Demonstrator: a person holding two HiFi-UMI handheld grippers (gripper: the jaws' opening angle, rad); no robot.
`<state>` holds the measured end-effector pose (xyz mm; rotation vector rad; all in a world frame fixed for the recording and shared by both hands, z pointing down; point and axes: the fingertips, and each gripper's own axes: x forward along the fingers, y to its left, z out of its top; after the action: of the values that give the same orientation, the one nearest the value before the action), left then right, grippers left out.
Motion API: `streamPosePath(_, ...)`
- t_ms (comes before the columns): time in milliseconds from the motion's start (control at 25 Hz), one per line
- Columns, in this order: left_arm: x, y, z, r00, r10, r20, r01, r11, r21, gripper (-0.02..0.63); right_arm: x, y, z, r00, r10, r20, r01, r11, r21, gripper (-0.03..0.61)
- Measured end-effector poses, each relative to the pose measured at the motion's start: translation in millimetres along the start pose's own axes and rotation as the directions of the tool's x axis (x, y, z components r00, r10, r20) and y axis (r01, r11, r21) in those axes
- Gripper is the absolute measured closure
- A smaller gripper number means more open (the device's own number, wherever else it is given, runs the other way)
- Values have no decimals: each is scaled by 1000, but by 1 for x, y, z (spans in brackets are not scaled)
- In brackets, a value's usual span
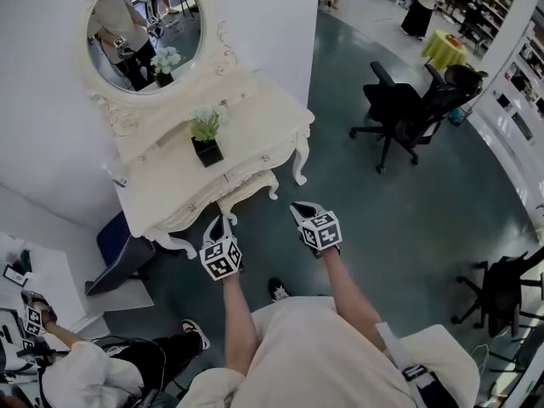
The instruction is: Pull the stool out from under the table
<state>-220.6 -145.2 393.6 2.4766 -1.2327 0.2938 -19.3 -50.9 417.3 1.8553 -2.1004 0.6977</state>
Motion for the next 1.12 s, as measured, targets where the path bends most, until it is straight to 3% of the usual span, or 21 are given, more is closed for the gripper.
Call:
streamPosePath(320, 30, 29, 7, 1000, 22, 16, -21, 998, -58, 598, 30, -12, 10, 999, -6, -44, 5, 999, -39, 532)
streamPosePath(520, 40, 38, 6, 998, 69, 0, -68, 996, -63, 598, 47, -23, 14, 997, 15, -82, -18, 999, -39, 532)
streamPosePath(640, 51, 46, 1, 993, 118, -24, -120, 990, -74, 598, 61, -41, 25, 997, -19, -72, 16, 999, -46, 532)
streamPosePath(840, 73, 57, -19, 974, 209, -90, -218, 971, -102, 598, 80, -69, 33, 992, -8, -123, -1, 997, -73, 532)
streamPosePath(1000, 91, 56, -36, 937, 319, -140, -324, 946, -13, 598, 90, -94, 35, 990, 59, -128, -61, 998, -10, 532)
streamPosePath(1120, 109, 44, -48, 926, 338, -170, -342, 940, 9, 598, 101, -106, 29, 981, 126, -145, -123, 992, 29, 532)
